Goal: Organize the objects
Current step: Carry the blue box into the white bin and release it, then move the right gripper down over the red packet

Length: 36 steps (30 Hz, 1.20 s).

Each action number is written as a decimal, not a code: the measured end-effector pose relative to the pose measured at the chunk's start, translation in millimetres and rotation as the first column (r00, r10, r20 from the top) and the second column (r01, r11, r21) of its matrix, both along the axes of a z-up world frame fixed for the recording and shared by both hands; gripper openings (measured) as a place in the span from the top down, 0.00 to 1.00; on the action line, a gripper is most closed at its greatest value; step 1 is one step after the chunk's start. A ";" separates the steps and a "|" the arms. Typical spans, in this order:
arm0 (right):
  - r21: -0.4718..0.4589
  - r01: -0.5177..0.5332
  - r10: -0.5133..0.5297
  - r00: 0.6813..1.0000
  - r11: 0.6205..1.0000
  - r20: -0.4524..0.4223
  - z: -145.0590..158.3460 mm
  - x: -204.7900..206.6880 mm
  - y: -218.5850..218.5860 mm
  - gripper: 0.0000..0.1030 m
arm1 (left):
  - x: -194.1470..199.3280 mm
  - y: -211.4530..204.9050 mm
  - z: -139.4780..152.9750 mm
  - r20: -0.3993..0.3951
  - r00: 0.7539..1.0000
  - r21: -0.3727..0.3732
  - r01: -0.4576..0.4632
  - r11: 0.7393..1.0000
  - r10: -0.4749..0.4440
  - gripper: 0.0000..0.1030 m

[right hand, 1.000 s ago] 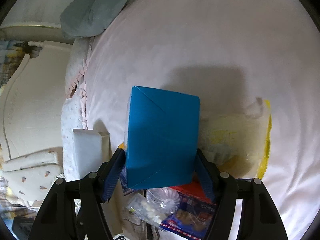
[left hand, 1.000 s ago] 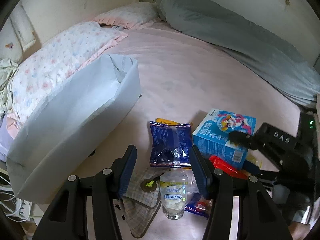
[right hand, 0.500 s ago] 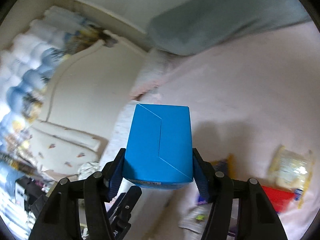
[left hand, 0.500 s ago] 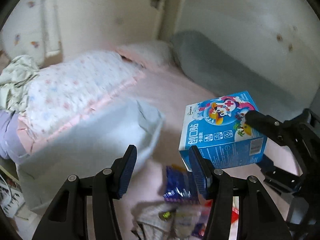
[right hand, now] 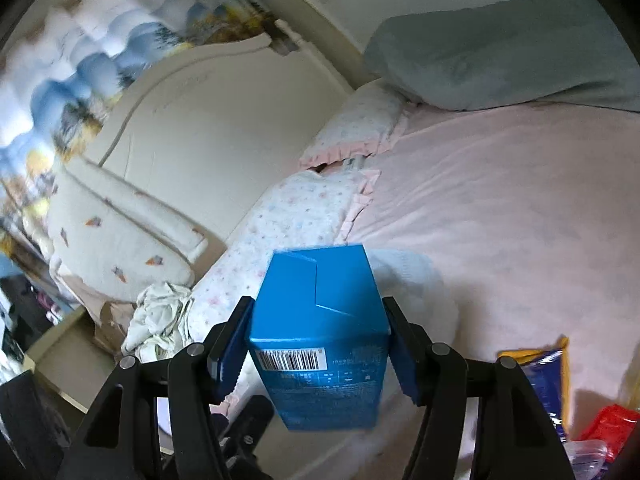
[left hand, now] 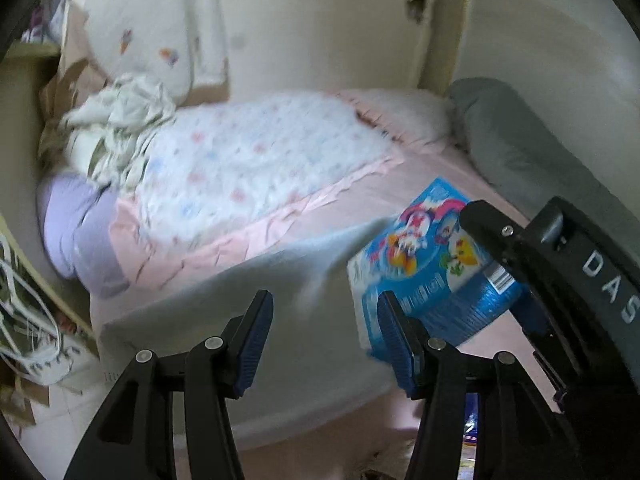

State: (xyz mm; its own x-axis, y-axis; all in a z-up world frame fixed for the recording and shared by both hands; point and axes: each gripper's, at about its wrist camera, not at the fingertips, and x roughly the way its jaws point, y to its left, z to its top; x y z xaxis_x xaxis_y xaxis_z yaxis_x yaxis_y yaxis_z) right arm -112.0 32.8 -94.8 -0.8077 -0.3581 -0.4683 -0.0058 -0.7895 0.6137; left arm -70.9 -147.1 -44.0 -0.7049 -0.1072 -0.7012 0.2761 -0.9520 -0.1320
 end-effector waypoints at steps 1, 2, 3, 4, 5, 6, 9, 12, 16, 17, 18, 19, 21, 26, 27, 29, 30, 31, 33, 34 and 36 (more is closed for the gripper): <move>0.014 -0.004 0.004 1.000 1.000 0.010 -2.0 -1.3 -3.1 0.40 | 0.3 -2.0 -1.6 0.009 1.000 0.007 -0.011 1.000 0.011 0.48; 0.031 -0.005 0.005 1.000 1.000 0.018 -2.7 -3.5 -6.7 0.39 | 1.3 -6.0 -3.4 0.015 1.000 0.012 -0.019 1.000 0.019 0.48; 0.042 -0.002 0.001 1.000 0.999 0.018 -1.0 -5.3 -11.1 0.39 | 1.5 -9.5 -4.0 0.019 1.000 0.017 -0.024 1.000 0.024 0.48; 0.048 0.002 -0.003 1.000 0.999 0.012 0.2 -3.5 -12.4 0.39 | 1.5 -10.7 -5.1 0.023 0.999 0.021 -0.025 0.999 0.025 0.48; 0.050 0.013 -0.013 1.000 0.999 -0.002 4.4 -0.4 -11.6 0.39 | 1.3 -10.3 -6.3 0.031 0.999 0.020 -0.024 1.000 0.023 0.48; 0.047 0.026 -0.026 1.000 0.999 -0.017 8.5 4.1 -8.5 0.38 | 0.8 -9.8 -7.5 0.039 0.999 0.019 -0.023 1.000 0.022 0.48; -0.008 0.075 -0.076 0.992 0.997 -0.103 22.6 17.8 5.1 0.37 | 0.4 -6.4 -8.7 0.054 0.999 0.023 -0.010 1.000 0.008 0.48; -0.090 0.112 -0.125 0.979 0.990 -0.163 27.6 28.4 20.6 0.20 | 0.9 -3.1 -7.3 0.054 0.999 0.030 0.005 1.000 -0.007 0.48; -0.181 0.116 -0.143 0.979 0.977 -0.146 16.5 24.3 32.2 0.20 | 5.7 1.7 -1.2 0.038 0.999 0.029 0.015 0.999 -0.016 0.48; -0.181 0.124 -0.147 0.982 0.976 -0.118 13.9 22.0 34.4 0.20 | 6.2 2.1 0.1 0.031 0.999 0.023 0.015 1.000 -0.016 0.48; -0.180 0.125 -0.146 0.984 0.976 -0.106 14.1 20.8 36.4 0.20 | 6.3 2.6 0.9 0.028 0.999 0.019 0.016 1.000 -0.017 0.48; -0.174 0.128 -0.146 0.985 0.976 -0.094 14.4 21.3 38.3 0.20 | 6.1 2.7 0.9 0.027 0.999 0.018 0.020 1.000 -0.020 0.48; -0.120 0.157 -0.165 0.984 0.980 -0.061 16.8 27.0 42.3 0.20 | 5.3 3.4 -0.5 0.032 0.999 0.028 0.029 0.999 -0.030 0.48; 0.177 0.264 -0.287 0.950 0.948 0.123 -3.4 52.8 53.5 0.20 | 0.9 26.4 -11.3 0.101 0.988 0.026 0.112 0.993 -0.114 0.48; 0.229 0.278 -0.316 0.937 0.933 0.152 -11.1 59.0 55.5 0.20 | 1.2 33.3 -13.2 0.113 0.985 0.023 0.132 0.991 -0.134 0.48; 0.337 0.312 -0.396 0.892 0.888 0.217 -22.5 70.3 67.7 0.20 | 2.7 49.7 -16.1 0.141 0.975 0.021 0.173 0.985 -0.175 0.48; 0.363 0.324 -0.424 0.873 0.874 0.242 -27.2 74.3 73.6 0.20 | 3.7 57.0 -18.1 0.153 0.970 0.022 0.191 0.981 -0.192 0.48; 0.377 0.325 -0.440 0.855 0.867 0.274 -33.8 77.7 80.5 0.20 | 4.6 64.2 -20.7 0.166 0.963 0.023 0.209 0.978 -0.210 0.48; 0.397 0.283 -0.432 0.827 0.873 0.360 -50.1 79.1 93.0 0.20 | 5.6 79.7 -28.0 0.207 0.948 0.021 0.244 0.969 -0.243 0.48; 0.435 0.251 -0.433 0.810 0.865 0.396 -58.4 78.9 97.5 0.21 | 6.5 85.6 -31.5 0.223 0.941 0.023 0.256 0.966 -0.254 0.48; 0.527 0.202 -0.461 0.781 0.825 0.422 -69.9 82.0 101.8 0.27 | 9.0 96.1 -37.5 0.260 0.926 0.035 0.275 0.961 -0.275 0.48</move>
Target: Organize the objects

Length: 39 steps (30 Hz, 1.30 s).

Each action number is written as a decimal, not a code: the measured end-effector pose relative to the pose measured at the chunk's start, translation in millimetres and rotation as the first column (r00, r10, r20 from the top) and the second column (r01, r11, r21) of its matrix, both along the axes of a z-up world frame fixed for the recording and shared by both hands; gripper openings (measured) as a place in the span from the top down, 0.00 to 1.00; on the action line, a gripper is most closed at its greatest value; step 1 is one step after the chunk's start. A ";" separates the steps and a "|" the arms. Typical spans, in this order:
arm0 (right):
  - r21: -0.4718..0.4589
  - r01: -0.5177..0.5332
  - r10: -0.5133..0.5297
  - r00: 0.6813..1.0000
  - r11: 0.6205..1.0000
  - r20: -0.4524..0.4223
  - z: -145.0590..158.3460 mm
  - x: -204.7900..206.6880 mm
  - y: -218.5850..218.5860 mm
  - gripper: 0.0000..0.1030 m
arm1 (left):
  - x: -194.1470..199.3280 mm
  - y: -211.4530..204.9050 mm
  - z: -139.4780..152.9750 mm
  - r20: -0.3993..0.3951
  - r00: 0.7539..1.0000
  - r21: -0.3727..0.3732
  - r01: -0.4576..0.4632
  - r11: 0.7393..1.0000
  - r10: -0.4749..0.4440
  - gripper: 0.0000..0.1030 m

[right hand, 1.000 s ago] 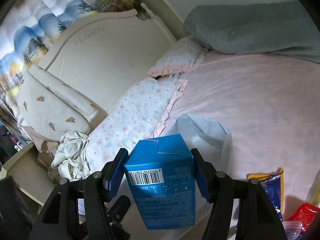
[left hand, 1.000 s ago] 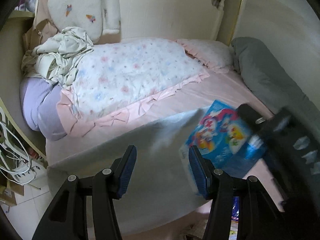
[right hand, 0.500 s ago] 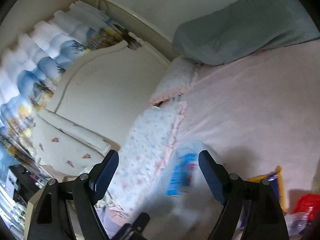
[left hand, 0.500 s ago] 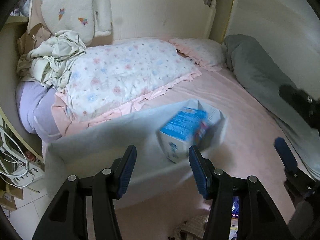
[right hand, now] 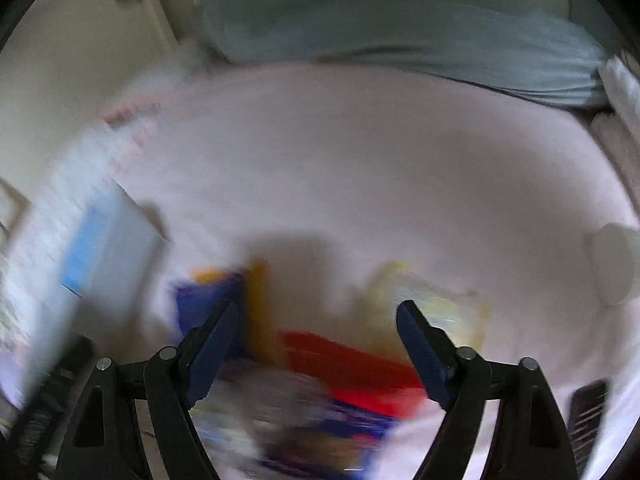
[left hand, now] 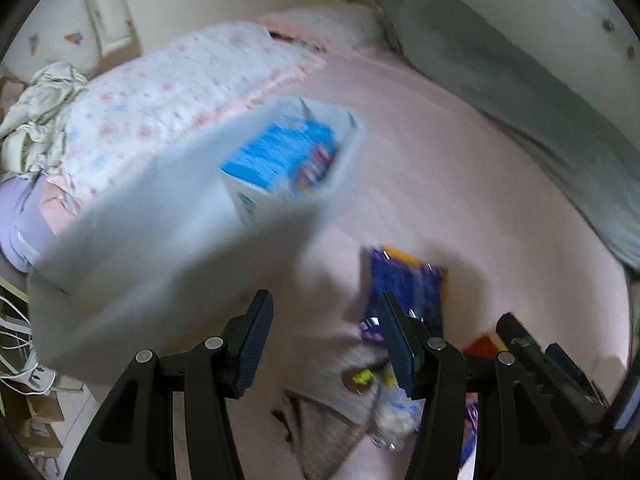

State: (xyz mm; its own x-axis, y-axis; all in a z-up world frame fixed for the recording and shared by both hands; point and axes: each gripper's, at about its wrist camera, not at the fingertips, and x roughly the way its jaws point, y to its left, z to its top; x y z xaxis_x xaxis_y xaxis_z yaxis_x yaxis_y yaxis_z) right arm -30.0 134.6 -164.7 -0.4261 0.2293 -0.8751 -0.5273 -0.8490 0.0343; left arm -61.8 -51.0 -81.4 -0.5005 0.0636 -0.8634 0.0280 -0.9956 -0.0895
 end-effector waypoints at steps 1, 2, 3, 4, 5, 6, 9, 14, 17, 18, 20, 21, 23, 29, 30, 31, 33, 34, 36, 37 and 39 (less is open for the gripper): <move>0.049 -0.006 0.005 1.000 0.999 0.020 -4.4 3.6 3.6 0.27 | 1.4 3.4 -2.1 0.018 1.000 0.009 0.011 1.000 -0.011 0.48; 0.073 -0.029 0.028 1.000 0.997 0.010 -7.1 9.0 6.7 0.27 | 3.4 7.4 -3.4 0.036 0.999 0.017 0.024 1.000 -0.024 0.48; 0.061 -0.053 0.054 0.999 0.997 -0.008 -9.2 13.0 8.4 0.27 | 5.9 9.9 -3.7 0.042 0.999 0.015 0.032 0.999 -0.033 0.48; 0.027 -0.084 0.084 0.996 0.996 -0.029 -13.5 17.2 9.5 0.27 | 9.1 13.4 -2.7 0.045 0.998 0.003 0.041 0.999 -0.041 0.48; -0.038 -0.131 0.129 0.991 0.991 -0.047 -26.1 22.7 11.0 0.27 | 11.3 15.1 -0.9 0.042 0.998 -0.008 0.046 0.999 -0.046 0.48; -0.045 -0.153 0.150 0.987 0.987 -0.054 -34.1 27.0 8.2 0.23 | 14.2 17.3 1.0 0.037 0.998 -0.017 0.051 0.999 -0.050 0.48; 0.180 -0.214 0.231 0.970 0.960 -0.077 -49.6 44.6 -17.2 0.04 | 22.6 23.5 7.5 0.013 0.998 -0.052 0.069 0.996 -0.069 0.48; 0.205 -0.190 0.203 0.978 0.960 -0.046 -67.2 49.8 -9.9 0.00 | 26.7 35.1 9.6 0.002 0.996 -0.096 0.090 0.991 -0.090 0.48; 0.076 -0.123 0.129 0.988 0.989 -0.082 -68.4 54.3 14.8 0.00 | 24.6 37.8 5.7 0.013 0.995 -0.115 0.095 0.989 -0.094 0.48; 0.068 -0.111 0.116 0.989 0.992 -0.091 -68.5 57.2 16.9 0.00 | 24.3 37.9 4.7 0.017 0.995 -0.121 0.095 0.988 -0.094 0.48; 0.051 -0.081 0.085 0.994 0.995 -0.072 -70.7 58.1 24.7 0.00 | 22.3 36.4 1.2 0.031 0.996 -0.136 0.091 0.987 -0.087 0.48; 0.046 -0.081 0.084 0.993 0.996 -0.079 -70.7 57.6 25.5 0.00 | 21.3 34.9 -0.1 0.038 0.996 -0.144 0.086 0.986 -0.081 0.48; 0.052 -0.082 0.086 0.994 0.995 -0.074 -68.1 58.4 23.3 0.00 | 19.8 33.1 -1.6 0.046 0.997 -0.161 0.076 0.984 -0.069 0.48; 0.054 -0.083 0.087 0.994 0.995 -0.073 -66.7 57.6 23.2 0.00 | 20.0 35.1 -4.9 0.063 0.997 -0.204 0.061 0.977 -0.049 0.48; 0.053 -0.083 0.086 0.994 0.995 -0.074 -67.7 59.1 22.6 0.00 | 20.0 36.9 -5.8 0.063 0.997 -0.208 0.067 0.976 -0.055 0.48; 0.054 -0.083 0.087 0.994 0.995 -0.073 -67.5 58.3 22.4 0.00 | 19.5 38.4 -7.2 0.066 0.996 -0.215 0.074 0.974 -0.061 0.48; 0.055 -0.083 0.087 0.994 0.995 -0.073 -66.8 59.8 23.2 0.00 | 18.6 39.7 -10.2 0.078 0.995 -0.235 0.076 0.969 -0.059 0.48; 0.055 -0.083 0.087 0.994 0.995 -0.073 -66.6 59.9 23.1 0.00 | 18.8 39.2 -10.4 0.079 0.995 -0.238 0.074 0.968 -0.056 0.48; 0.055 -0.083 0.087 0.994 0.995 -0.072 -66.5 60.2 23.1 0.00 | 19.1 39.6 -9.0 0.073 0.996 -0.234 0.072 0.969 -0.056 0.48; 0.055 -0.083 0.087 0.994 0.995 -0.073 -66.5 59.9 23.1 0.00 | 19.8 40.2 -7.6 0.068 0.996 -0.234 0.073 0.970 -0.058 0.48; 0.055 -0.083 0.087 0.994 0.995 -0.072 -66.4 59.7 23.1 0.00 | 21.2 42.5 -5.4 0.061 0.996 -0.232 0.079 0.970 -0.067 0.48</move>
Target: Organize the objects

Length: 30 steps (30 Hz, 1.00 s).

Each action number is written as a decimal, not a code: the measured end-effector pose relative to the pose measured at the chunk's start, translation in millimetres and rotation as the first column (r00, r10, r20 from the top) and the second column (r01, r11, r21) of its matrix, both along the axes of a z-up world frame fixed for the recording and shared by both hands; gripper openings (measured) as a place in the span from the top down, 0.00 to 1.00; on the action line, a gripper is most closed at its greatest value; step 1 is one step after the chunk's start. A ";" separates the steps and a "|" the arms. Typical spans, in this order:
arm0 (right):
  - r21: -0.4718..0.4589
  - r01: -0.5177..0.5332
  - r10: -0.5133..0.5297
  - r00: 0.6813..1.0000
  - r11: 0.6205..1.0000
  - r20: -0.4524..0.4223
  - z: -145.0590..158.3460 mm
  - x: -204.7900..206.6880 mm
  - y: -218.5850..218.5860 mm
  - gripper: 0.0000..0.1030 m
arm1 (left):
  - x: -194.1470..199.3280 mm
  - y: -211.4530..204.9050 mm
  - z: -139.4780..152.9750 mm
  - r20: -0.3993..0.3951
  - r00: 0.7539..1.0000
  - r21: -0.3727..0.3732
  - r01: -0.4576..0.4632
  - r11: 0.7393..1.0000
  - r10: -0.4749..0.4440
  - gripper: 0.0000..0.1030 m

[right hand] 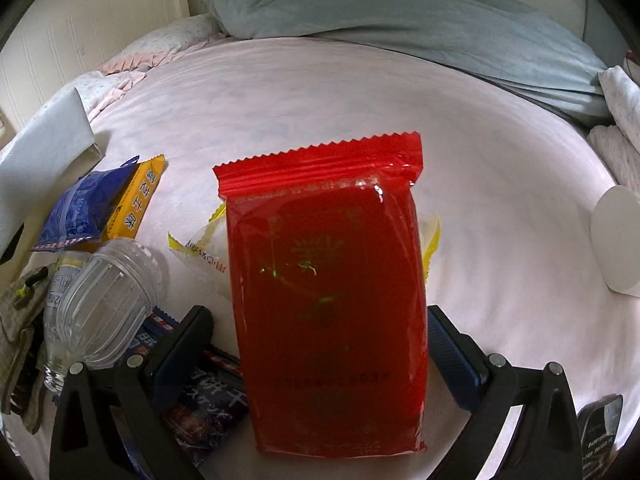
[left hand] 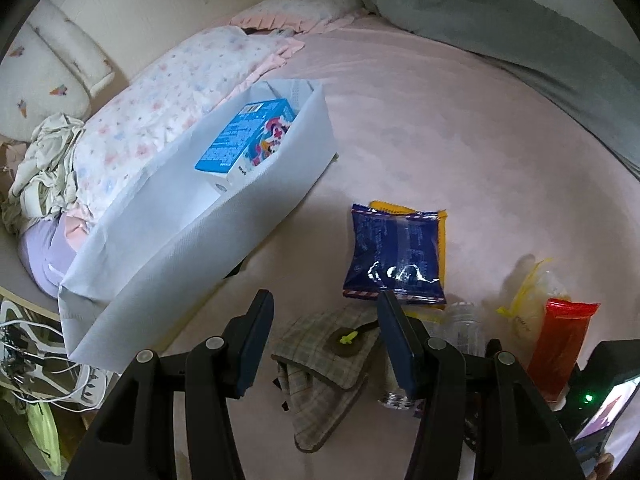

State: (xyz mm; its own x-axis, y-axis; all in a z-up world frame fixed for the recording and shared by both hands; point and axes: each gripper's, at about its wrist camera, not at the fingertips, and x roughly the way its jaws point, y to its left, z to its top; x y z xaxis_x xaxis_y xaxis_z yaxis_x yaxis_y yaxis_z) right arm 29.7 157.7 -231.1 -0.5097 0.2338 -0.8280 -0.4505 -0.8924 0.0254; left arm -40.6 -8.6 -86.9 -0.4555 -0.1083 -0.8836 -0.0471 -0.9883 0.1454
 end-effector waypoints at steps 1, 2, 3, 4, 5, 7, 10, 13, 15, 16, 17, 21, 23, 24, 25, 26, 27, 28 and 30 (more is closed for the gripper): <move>0.000 0.000 0.000 1.000 1.000 0.000 0.0 0.0 0.1 0.00 | 0.7 1.4 0.8 -0.002 1.000 0.002 0.005 1.000 -0.005 0.48; 0.000 0.000 0.000 1.000 1.000 0.000 0.1 -0.3 0.1 0.00 | 1.6 3.2 1.8 -0.004 1.000 0.006 0.012 1.000 -0.012 0.48; 0.000 0.000 0.000 1.000 1.000 0.000 0.1 -0.2 0.0 0.00 | 2.1 4.3 2.2 -0.005 1.000 0.009 0.016 1.000 -0.016 0.48; 0.000 0.000 0.000 1.000 1.000 0.000 0.1 -0.3 0.0 0.00 | 2.9 6.3 2.4 -0.004 1.000 0.010 0.019 1.000 -0.019 0.48; 0.000 0.000 0.000 1.000 1.000 0.000 0.2 -0.4 0.0 0.00 | 3.3 7.3 2.0 -0.002 1.000 0.011 0.023 1.000 -0.023 0.48; 0.000 0.000 0.000 1.000 1.000 0.000 0.2 -0.5 0.0 0.00 | 3.4 7.8 1.2 0.004 1.000 0.016 0.026 1.000 -0.026 0.48; 0.000 0.000 0.000 1.000 1.000 0.000 0.3 -0.8 0.0 0.00 | 2.9 6.5 1.1 0.006 1.000 0.022 0.024 0.999 -0.025 0.48; 0.000 0.000 0.000 1.000 1.000 0.000 0.4 -0.9 0.0 0.00 | 2.2 4.4 1.5 0.004 1.000 0.023 0.020 1.000 -0.020 0.48; 0.000 0.000 0.000 1.000 1.000 0.000 0.5 -1.1 -0.1 0.00 | 2.3 3.3 1.7 0.005 1.000 0.027 0.020 0.999 -0.020 0.48; 0.000 0.000 0.000 1.000 1.000 0.000 0.5 -1.2 0.0 0.00 | 2.3 3.3 1.8 0.005 1.000 0.029 0.020 0.999 -0.021 0.48; 0.000 0.000 0.000 1.000 1.000 0.000 0.6 -1.2 0.0 0.00 | 2.4 3.6 2.1 0.005 1.000 0.030 0.022 0.999 -0.022 0.48; 0.000 0.000 0.000 1.000 1.000 0.001 0.6 -1.5 -0.1 0.00 | 3.6 4.4 4.3 0.000 0.999 0.033 0.034 0.999 -0.034 0.48; 0.000 -0.001 0.001 1.000 1.000 0.001 0.7 -1.5 0.0 0.00 | 3.9 4.9 4.8 -0.001 0.999 0.036 0.035 0.999 -0.035 0.48; 0.000 -0.001 0.001 1.000 1.000 0.001 0.7 -1.7 -0.1 0.00 | 4.0 4.7 5.0 -0.001 0.999 0.039 0.036 0.999 -0.036 0.48; 0.000 -0.001 0.001 1.000 1.000 0.001 0.8 -1.7 -0.1 0.00 | 4.0 4.8 4.9 -0.001 0.999 0.041 0.036 0.998 -0.036 0.48; 0.000 -0.001 0.001 1.000 1.000 0.001 0.8 -1.8 0.0 0.00 | 3.9 4.6 4.5 0.001 0.999 0.044 0.037 0.998 -0.037 0.48; 0.000 -0.001 0.001 1.000 1.000 0.001 0.8 -1.9 -0.1 0.00 | 3.8 4.6 4.0 0.004 0.999 0.046 0.038 0.998 -0.038 0.48; 0.000 -0.001 0.001 1.000 1.000 0.001 0.8 -1.9 -0.1 0.00 | 3.9 5.0 3.3 0.007 0.999 0.048 0.037 0.998 -0.038 0.48; 0.000 -0.001 0.001 1.000 1.000 0.001 0.9 -2.1 -0.1 0.00 | 4.0 6.4 1.8 0.013 0.999 0.052 0.039 0.998 -0.040 0.48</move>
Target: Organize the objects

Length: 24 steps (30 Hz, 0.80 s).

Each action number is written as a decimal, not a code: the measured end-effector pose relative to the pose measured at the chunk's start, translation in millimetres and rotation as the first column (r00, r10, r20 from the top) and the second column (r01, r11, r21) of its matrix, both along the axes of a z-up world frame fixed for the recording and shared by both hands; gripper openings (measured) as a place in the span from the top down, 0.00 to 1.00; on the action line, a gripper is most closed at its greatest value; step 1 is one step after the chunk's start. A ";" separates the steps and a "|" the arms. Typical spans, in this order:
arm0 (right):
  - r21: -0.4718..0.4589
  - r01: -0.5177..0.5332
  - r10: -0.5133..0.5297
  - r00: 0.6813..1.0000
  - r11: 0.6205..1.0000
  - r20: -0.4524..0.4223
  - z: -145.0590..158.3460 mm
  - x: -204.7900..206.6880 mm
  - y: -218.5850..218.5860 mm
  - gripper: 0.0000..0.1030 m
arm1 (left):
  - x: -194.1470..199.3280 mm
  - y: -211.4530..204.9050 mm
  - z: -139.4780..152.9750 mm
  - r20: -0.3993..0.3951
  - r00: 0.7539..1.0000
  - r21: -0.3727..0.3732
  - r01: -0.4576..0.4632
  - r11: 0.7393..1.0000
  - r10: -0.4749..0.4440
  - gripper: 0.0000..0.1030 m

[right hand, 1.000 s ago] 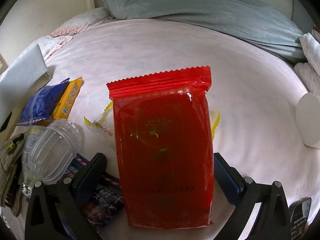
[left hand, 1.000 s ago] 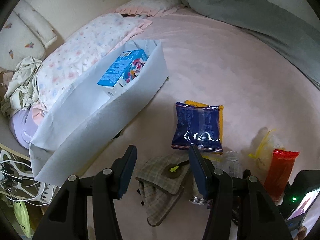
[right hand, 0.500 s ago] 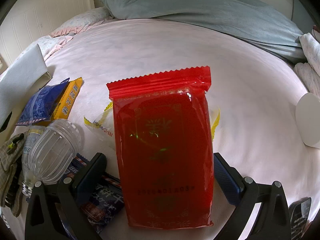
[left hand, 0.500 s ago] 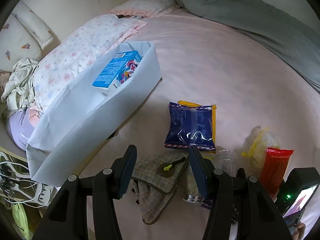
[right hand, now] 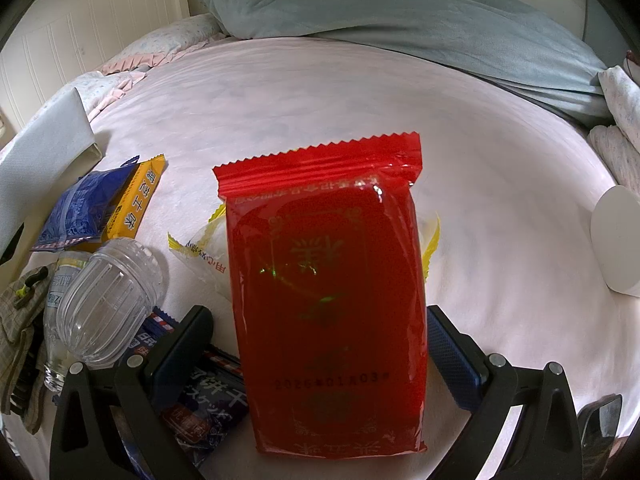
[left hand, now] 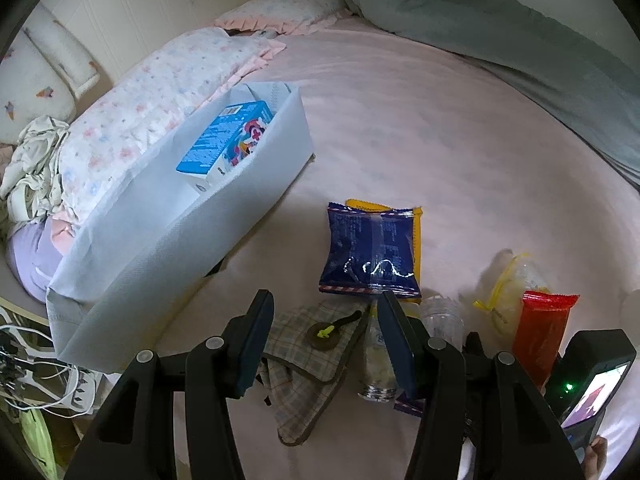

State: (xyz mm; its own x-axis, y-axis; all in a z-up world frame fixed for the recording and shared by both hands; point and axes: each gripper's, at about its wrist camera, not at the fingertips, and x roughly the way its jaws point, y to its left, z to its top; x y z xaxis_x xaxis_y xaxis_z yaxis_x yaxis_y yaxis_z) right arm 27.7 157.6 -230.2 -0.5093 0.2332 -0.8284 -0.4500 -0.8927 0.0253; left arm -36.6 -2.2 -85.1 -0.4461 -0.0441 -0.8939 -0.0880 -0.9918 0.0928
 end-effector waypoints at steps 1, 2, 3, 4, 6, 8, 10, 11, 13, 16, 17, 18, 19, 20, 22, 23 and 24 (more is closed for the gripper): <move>0.000 0.000 0.000 1.000 1.000 0.000 0.3 0.2 0.5 0.00 | -0.2 1.0 -0.4 0.002 1.000 0.000 0.001 1.000 -0.001 0.48; 0.000 0.000 0.000 1.000 1.000 0.000 0.1 -0.1 0.1 0.00 | -0.4 2.6 -1.3 0.006 1.000 0.001 0.003 1.000 -0.003 0.48; 0.000 0.000 0.000 1.000 1.000 0.000 0.1 -0.1 0.0 0.00 | -0.7 3.8 -1.9 0.011 1.000 0.003 0.007 1.000 -0.007 0.48; 0.000 0.000 0.000 1.000 1.000 0.000 0.1 -0.2 0.0 0.00 | -0.7 4.9 -2.2 0.014 1.000 0.005 0.008 1.000 -0.008 0.48; 0.000 0.000 0.000 1.000 1.000 0.000 0.2 -0.3 -0.1 0.00 | -0.6 6.4 -2.4 0.018 1.000 0.009 0.011 1.000 -0.011 0.48; 0.000 0.000 0.000 1.000 1.000 0.000 0.3 -0.4 0.0 0.00 | -0.5 7.6 -2.0 0.017 1.000 0.012 0.013 1.000 -0.013 0.48; 0.000 0.000 0.000 1.000 1.000 0.000 0.3 -0.5 -0.1 0.00 | -0.8 8.3 -1.9 0.017 1.000 0.009 0.010 1.000 -0.010 0.48; 0.000 0.000 0.000 1.000 1.000 0.000 0.3 -0.6 0.0 0.00 | -0.9 8.8 -2.4 0.017 1.000 0.003 0.009 1.000 -0.009 0.48; 0.000 0.000 0.000 1.000 1.000 0.000 0.4 -0.7 -0.1 0.00 | -1.3 8.6 -3.5 0.020 1.000 -0.008 0.011 1.000 -0.011 0.48; 0.000 0.000 0.000 1.000 1.000 0.000 0.4 -0.9 -0.2 0.00 | -1.6 7.0 -3.3 0.018 1.000 -0.013 0.008 1.000 -0.007 0.48; 0.000 0.000 0.000 1.000 1.000 0.000 0.6 -0.9 -0.1 0.00 | -1.8 5.8 -2.5 0.016 1.000 -0.013 0.004 1.000 -0.004 0.48; 0.000 0.000 0.000 1.000 1.000 0.000 0.5 -1.1 -0.2 0.00 | -1.7 5.2 -2.3 0.014 1.000 -0.013 0.002 1.000 -0.002 0.48; 0.000 0.000 0.000 1.000 1.000 0.000 0.5 -1.1 -0.2 0.00 | -1.6 4.9 -2.2 0.014 1.000 -0.012 0.002 1.000 -0.001 0.48; 0.000 0.000 0.000 1.000 1.000 0.001 0.6 -1.1 -0.1 0.00 | -1.3 5.4 -2.5 0.016 1.000 -0.011 0.003 1.000 -0.003 0.48; 0.000 0.000 0.000 1.000 1.000 0.001 0.6 -1.2 -0.2 0.00 | -1.0 7.2 -2.9 0.018 1.000 -0.010 0.011 1.000 -0.011 0.48; 0.000 0.000 0.000 1.000 1.000 0.001 0.7 -1.2 -0.1 0.00 | -0.4 8.2 -3.1 0.019 1.000 -0.010 0.017 1.000 -0.016 0.48; 0.000 0.000 0.000 1.000 1.000 0.001 0.7 -1.3 -0.2 0.00 | 0.0 9.3 -3.2 0.020 1.000 -0.010 0.021 1.000 -0.021 0.48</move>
